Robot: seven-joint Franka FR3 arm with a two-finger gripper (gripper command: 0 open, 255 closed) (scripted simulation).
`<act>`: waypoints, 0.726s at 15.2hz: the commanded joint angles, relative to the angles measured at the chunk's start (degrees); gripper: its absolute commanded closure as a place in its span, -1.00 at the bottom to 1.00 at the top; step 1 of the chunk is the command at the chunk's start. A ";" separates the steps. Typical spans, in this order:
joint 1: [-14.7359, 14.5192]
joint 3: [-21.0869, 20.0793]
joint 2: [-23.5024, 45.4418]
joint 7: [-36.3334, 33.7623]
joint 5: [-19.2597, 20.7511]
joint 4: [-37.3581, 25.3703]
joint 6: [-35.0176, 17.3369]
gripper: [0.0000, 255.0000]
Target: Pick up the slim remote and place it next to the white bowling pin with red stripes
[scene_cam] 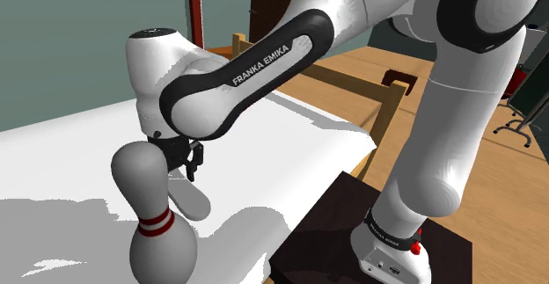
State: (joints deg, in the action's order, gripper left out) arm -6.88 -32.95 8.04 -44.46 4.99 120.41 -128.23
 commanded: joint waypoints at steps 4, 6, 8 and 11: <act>-0.44 0.46 2.52 -1.33 1.99 1.38 -3.50 1.00; -0.66 0.71 3.57 -1.91 2.85 1.86 -4.84 1.00; -0.91 1.00 4.66 -2.51 3.75 2.28 -6.17 1.00; -1.34 1.54 6.36 -3.47 5.16 2.82 -8.12 1.00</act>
State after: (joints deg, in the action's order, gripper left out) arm -8.10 -31.57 13.96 -47.64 9.74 122.90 -135.60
